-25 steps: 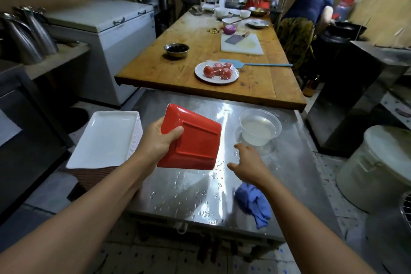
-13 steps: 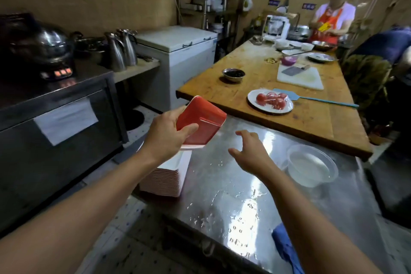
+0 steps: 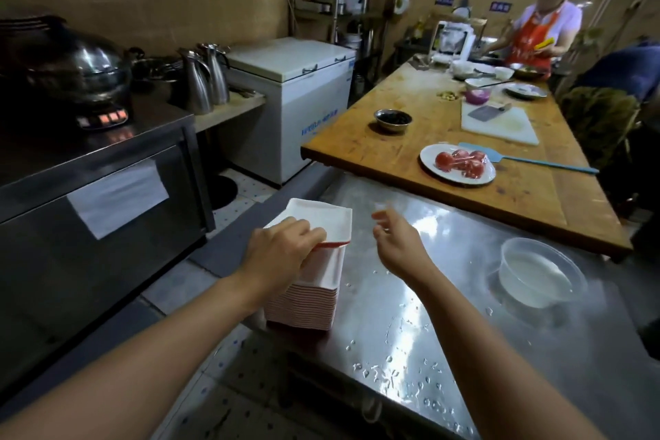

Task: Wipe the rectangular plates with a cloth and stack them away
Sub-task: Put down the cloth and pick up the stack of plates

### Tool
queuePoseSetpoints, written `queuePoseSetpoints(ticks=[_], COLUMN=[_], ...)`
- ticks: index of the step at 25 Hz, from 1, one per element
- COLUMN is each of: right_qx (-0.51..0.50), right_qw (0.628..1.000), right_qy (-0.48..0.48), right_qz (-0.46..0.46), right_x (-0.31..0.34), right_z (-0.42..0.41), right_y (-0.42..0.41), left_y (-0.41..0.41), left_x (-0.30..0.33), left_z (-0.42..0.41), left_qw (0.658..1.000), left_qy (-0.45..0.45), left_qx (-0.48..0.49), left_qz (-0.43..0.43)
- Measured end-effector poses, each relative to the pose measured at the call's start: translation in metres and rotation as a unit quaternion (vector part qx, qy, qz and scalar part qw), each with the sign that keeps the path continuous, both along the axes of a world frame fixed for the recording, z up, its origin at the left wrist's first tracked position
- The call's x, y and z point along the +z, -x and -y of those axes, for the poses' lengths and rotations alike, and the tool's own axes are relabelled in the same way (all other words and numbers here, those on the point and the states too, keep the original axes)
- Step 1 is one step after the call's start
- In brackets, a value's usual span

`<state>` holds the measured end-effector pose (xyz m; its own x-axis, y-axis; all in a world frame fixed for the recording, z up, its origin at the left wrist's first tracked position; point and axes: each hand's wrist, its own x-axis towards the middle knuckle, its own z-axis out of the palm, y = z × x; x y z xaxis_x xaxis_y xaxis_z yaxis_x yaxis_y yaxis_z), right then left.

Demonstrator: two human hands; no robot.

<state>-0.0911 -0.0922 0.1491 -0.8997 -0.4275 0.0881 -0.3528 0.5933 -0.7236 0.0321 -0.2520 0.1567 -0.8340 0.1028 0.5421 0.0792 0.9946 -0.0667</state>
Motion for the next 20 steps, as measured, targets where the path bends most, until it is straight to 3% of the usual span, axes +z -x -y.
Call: queuePoseSetpoints(ticks=[7,20], right_qx=[-0.095,-0.163], right_qw=[0.995,0.983], right_qy=[-0.013,-0.020], right_qz=[0.023,0.087], right_x=[-0.016,-0.041], right_z=[0.017,0.019], right_y=[-0.014,-0.028], left_y=[0.008,0.023], left_x=[-0.033,-0.071], left_z=[0.018,0.031], left_qw=[0.995,0.989], left_qy=[0.079,0.022], left_qx=[-0.063,-0.118], left_qz=[0.000,0.092])
